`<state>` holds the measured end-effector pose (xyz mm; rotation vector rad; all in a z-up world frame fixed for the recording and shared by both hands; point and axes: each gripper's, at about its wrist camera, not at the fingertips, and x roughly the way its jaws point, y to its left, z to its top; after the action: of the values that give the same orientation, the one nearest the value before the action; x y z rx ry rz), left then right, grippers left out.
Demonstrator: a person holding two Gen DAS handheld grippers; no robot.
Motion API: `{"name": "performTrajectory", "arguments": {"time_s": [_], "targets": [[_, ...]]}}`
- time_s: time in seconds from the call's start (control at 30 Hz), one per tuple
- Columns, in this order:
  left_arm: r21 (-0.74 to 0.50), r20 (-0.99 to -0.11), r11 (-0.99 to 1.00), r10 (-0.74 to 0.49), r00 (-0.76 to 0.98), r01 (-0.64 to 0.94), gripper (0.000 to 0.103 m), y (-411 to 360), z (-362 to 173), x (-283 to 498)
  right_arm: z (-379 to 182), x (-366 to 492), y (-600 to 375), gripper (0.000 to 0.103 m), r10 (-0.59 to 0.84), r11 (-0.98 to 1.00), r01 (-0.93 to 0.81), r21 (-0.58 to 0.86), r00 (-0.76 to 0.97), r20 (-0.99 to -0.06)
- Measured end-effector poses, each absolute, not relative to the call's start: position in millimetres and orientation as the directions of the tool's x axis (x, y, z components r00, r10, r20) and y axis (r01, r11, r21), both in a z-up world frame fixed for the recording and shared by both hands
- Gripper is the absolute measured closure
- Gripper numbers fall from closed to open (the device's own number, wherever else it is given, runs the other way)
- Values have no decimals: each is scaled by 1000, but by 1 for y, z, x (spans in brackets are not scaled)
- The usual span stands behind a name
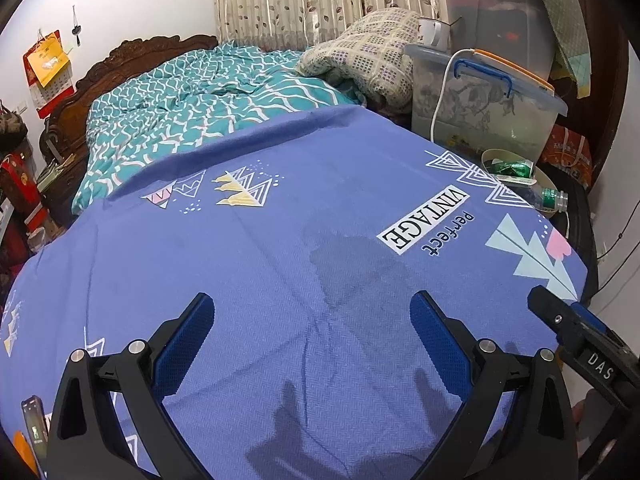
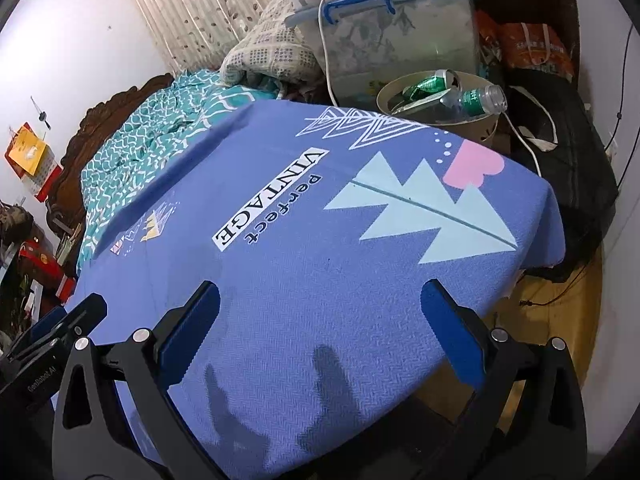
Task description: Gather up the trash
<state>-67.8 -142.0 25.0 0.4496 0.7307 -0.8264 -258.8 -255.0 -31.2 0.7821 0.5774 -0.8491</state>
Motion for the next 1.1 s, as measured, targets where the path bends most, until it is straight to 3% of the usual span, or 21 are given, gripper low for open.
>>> {"name": "performTrajectory", "arguments": {"time_s": [1.1], "targets": [[97, -710, 626, -502, 494, 774, 9, -141, 34, -73, -23, -264, -248, 4, -471, 428, 827, 366, 549, -690]]}}
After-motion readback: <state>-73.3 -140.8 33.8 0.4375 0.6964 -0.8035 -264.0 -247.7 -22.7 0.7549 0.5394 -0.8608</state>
